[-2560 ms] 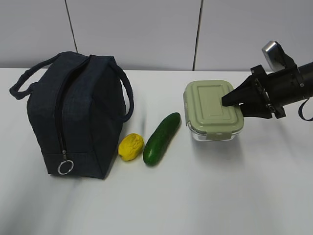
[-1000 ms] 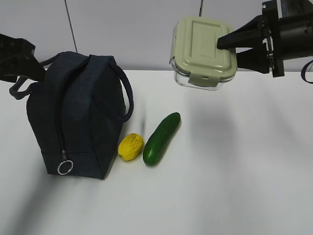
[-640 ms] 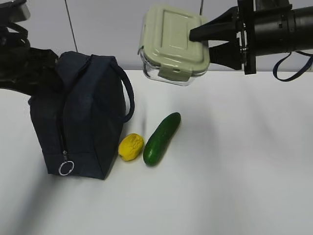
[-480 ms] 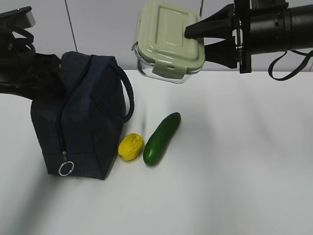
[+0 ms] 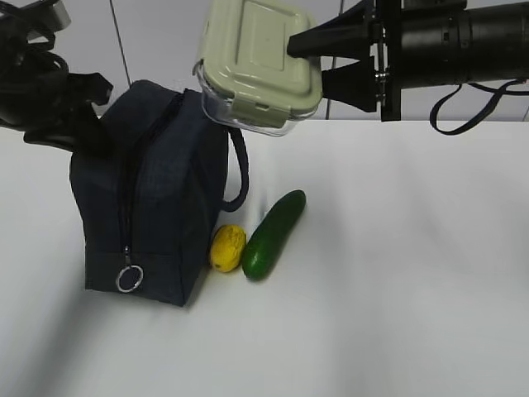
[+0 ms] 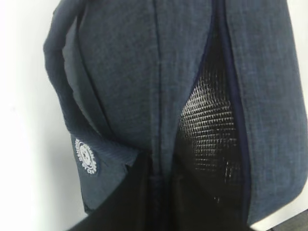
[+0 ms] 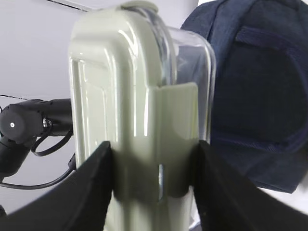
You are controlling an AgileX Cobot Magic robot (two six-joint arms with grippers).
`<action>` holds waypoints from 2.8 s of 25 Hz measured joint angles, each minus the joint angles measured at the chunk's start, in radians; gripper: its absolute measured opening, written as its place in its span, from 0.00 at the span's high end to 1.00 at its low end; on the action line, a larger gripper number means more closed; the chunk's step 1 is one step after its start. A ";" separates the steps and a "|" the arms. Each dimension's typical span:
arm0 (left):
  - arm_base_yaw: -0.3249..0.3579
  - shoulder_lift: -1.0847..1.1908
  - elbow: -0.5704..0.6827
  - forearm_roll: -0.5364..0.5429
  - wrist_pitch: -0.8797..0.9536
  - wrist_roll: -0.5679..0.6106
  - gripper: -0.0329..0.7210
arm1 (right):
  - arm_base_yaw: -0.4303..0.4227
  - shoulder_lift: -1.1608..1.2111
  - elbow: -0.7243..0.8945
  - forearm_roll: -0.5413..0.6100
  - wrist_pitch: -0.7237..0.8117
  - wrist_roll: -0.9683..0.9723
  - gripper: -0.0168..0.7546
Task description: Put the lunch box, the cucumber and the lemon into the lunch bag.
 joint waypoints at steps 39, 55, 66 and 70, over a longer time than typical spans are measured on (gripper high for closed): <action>-0.036 -0.037 -0.044 -0.010 -0.005 0.020 0.93 | 0.143 0.201 -0.058 0.107 -0.177 -0.020 0.49; -0.036 -0.037 -0.044 -0.186 -0.041 0.107 0.93 | 0.143 0.244 -0.058 0.001 -0.208 -0.020 0.49; -0.036 0.009 -0.044 -0.399 -0.027 0.237 0.93 | 0.148 0.244 -0.096 0.001 -0.192 -0.026 0.49; -0.036 0.016 -0.044 -0.404 -0.027 0.242 0.93 | 0.172 0.246 -0.129 -0.032 -0.225 -0.027 0.49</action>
